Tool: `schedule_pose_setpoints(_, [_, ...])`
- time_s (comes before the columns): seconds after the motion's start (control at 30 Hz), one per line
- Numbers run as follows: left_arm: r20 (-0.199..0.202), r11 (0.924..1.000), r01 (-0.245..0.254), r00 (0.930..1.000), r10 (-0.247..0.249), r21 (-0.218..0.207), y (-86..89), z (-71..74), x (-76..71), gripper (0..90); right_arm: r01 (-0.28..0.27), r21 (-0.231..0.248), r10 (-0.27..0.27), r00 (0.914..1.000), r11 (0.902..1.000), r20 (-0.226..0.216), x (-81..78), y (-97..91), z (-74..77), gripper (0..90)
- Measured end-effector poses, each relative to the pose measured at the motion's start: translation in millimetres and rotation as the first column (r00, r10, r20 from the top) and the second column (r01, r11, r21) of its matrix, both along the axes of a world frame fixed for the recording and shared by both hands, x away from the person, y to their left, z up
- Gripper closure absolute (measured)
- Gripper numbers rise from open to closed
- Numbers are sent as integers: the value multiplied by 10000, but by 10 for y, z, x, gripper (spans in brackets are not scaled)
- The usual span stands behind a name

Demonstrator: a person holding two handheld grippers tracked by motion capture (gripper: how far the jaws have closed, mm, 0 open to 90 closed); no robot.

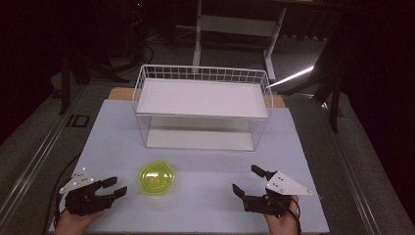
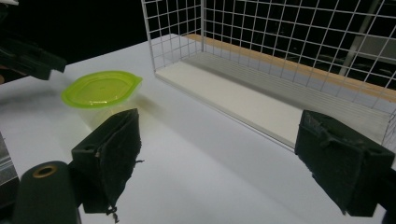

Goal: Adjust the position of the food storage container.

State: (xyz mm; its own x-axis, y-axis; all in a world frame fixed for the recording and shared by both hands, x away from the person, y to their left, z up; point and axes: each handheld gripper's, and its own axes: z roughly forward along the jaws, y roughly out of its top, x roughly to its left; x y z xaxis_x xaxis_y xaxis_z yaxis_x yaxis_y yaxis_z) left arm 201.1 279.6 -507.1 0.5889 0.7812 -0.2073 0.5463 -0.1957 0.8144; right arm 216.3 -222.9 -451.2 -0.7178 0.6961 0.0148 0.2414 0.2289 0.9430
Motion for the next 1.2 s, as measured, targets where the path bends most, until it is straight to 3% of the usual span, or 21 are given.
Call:
schedule_pose_setpoints(0.03, [-51, 9999, 131, 9999, -131, 34, -6, -6, 10, 669, -3, -7, 3, 10000, 10000, 6, 0, 1, 1, 143])
schedule_pose_setpoints(0.07, [-126, 9997, 128, 9998, -125, 202, -23, -15, 19, 723, -6, -10, 6, 10000, 10000, 12, 0, 2, 1, 144])
schedule_pose_setpoints(0.1, [-470, 9993, 293, 9985, -281, 239, -54, -44, 45, 787, -1, -11, 1, 10000, 10000, 26, -1, 3, 1, 144])
schedule_pose_setpoints(0.2, [-761, 9975, 490, 9961, -450, 517, -110, -84, 61, 900, 2, 34, -2, 10000, 10000, 57, -4, 3, 3, 144])
schedule_pose_setpoints(0.23, [-894, 9939, 688, 9941, -610, 862, -187, -121, 74, 900, 4, 59, -4, 9999, 10000, 108, -6, 2, 5, 144])
schedule_pose_setpoints(0.4, [-1081, 9885, 1090, 9893, -977, 1046, -360, -166, 155, 900, -3, 33, 3, 10000, 10000, 70, -4, 3, 2, 144])
schedule_pose_setpoints(0.63, [-1357, 9885, 1219, 9847, -1091, 895, -525, -220, 312, 900, -60, -30, 60, 10000, 10000, -39, 1, 11, -12, 144])
schedule_pose_setpoints(0.9, [-1423, 9934, 986, 9858, -895, 588, -606, -245, 459, 900, -114, -2, 114, 9999, 9999, -60, -5, 14, -15, 144])
schedule_pose_setpoints(1.2, [-1372, 9901, 1181, 9848, -1069, 763, -837, -232, 641, 900, -152, -25, 151, 9998, 9999, -154, -12, 33, -28, 144])
